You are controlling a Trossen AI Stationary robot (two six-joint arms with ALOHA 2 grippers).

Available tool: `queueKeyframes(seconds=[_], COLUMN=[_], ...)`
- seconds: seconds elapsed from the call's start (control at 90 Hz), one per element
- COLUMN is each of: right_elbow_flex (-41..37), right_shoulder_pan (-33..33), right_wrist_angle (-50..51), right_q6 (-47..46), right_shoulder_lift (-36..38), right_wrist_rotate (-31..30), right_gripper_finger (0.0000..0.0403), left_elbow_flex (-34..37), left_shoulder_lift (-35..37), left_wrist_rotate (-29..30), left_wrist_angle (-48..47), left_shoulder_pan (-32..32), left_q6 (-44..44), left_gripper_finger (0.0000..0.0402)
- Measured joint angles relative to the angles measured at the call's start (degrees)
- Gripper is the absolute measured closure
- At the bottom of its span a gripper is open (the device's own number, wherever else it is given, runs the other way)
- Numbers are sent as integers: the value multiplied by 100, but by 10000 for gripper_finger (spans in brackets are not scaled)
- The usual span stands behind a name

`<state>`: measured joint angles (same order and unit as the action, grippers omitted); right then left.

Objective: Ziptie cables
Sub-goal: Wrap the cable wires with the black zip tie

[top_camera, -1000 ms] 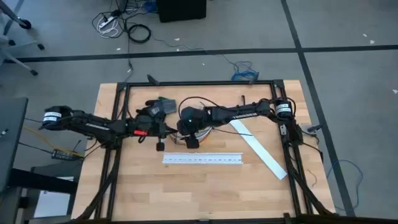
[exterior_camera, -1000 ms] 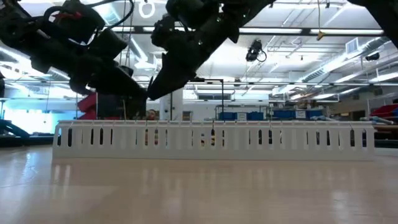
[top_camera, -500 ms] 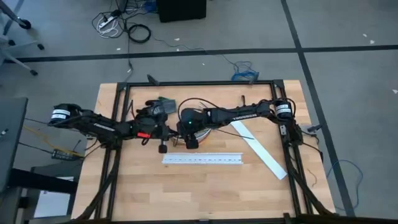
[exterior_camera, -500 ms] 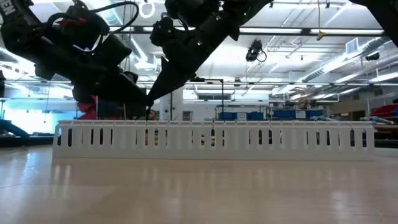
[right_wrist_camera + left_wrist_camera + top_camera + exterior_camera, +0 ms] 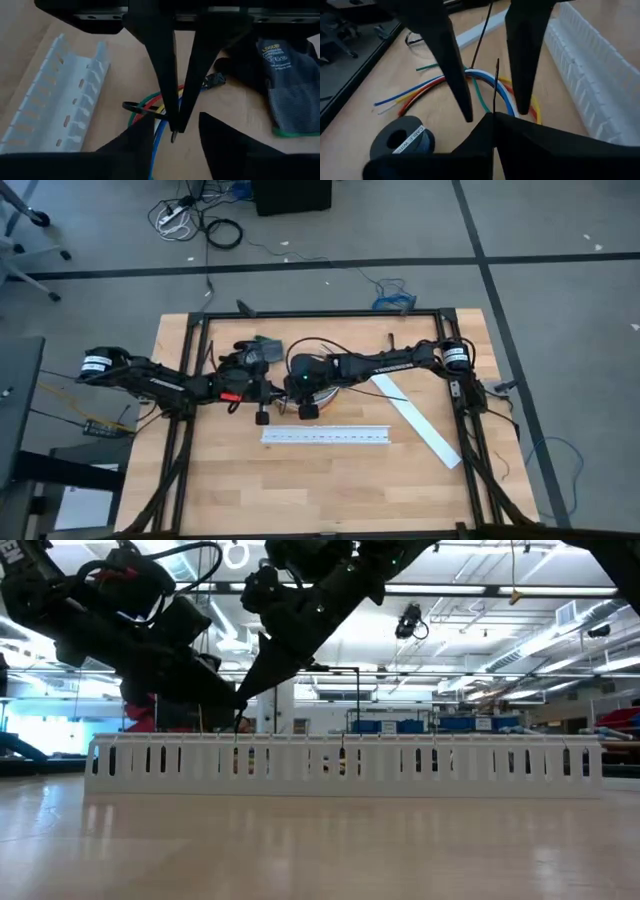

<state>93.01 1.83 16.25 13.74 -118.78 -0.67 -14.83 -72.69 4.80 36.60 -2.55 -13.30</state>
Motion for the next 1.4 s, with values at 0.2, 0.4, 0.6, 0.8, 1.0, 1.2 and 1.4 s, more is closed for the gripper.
queueKeyframes(seconds=[0.2, 0.4, 0.6, 0.8, 1.0, 1.2, 1.4], right_elbow_flex=[0, 11, 11, 11, 7, 4, -6], right_shoulder_pan=[2, 2, 2, 4, 11, 11, 17], right_wrist_angle=[39, 176, 290, 296, 299, 295, 323], right_q6=[61, 153, 153, 167, 186, 177, 177], right_shoulder_lift=[0, 0, 0, 0, 0, 0, 81], right_wrist_rotate=[10, -91, -252, -268, -301, -306, -315], right_gripper_finger=[376, 401, 402, 402, 402, 403, 403], left_elbow_flex=[0, 0, 0, 0, 0, 0, 0], left_shoulder_lift=[0, 0, 0, 0, 0, 0, 1], left_wrist_rotate=[-2, -13, -37, -13, -13, 1, 620], left_wrist_angle=[-15, -20, -22, -12, 4, 13, -66], left_shoulder_pan=[-2, 0, -2, -2, -2, -2, 2], left_q6=[2, 4, 25, 197, 203, 217, 348], left_gripper_finger=[401, 401, 401, 397, 375, 367, 363])
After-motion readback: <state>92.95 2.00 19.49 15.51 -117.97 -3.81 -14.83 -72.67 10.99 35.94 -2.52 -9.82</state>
